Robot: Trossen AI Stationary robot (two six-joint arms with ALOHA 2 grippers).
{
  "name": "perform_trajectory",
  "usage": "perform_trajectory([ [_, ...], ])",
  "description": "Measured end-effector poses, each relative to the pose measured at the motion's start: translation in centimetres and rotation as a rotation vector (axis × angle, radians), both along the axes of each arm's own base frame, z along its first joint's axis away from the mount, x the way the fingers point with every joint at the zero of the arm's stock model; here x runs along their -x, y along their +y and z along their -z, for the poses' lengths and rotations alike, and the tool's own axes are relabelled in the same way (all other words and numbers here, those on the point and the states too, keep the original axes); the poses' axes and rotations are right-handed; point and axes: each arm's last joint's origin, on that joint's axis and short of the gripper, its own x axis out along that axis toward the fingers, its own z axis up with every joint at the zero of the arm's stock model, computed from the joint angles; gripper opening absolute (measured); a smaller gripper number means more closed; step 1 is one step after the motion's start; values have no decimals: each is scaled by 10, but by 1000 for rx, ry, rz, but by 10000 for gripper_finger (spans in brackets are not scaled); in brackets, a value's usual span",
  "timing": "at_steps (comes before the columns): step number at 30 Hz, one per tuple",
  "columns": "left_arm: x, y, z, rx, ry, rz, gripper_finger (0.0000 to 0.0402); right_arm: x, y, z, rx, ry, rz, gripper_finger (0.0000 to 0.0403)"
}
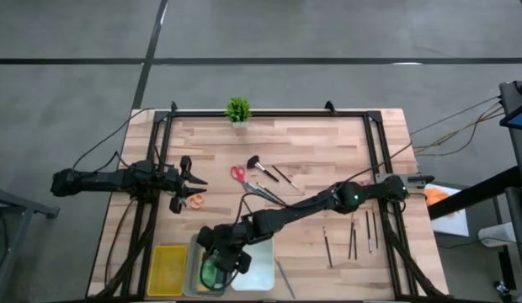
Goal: Pick & Place Paint Supplies
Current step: Put the green paint bottle into the gray bin, then put the black paint brush into the white bin
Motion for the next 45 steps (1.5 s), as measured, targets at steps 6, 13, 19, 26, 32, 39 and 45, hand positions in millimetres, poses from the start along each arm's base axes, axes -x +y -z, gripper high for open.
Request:
perform_trajectory([
  [6, 0, 0, 0, 0, 0, 0, 104, 2, 1, 11, 23, 21, -12, 182],
  [13, 0, 0, 0, 0, 0, 0, 104, 3, 0, 13, 27, 25, -14, 227],
  [19, 0, 0, 0, 0, 0, 0, 104, 3, -1, 14, 1, 50, 15, 285],
  [26, 0, 0, 0, 0, 0, 0, 104, 3, -1, 13, -2, 50, 25, 308],
  [32, 0, 0, 0, 0, 0, 0, 104, 3, -1, 9, 7, 40, 42, 309],
  [39, 0, 0, 0, 0, 0, 0, 104, 7, -5, -20, -52, 10, 91, 308],
  [45, 0, 0, 0, 0, 0, 0, 104, 6, -16, -34, -134, 26, 175, 308],
])
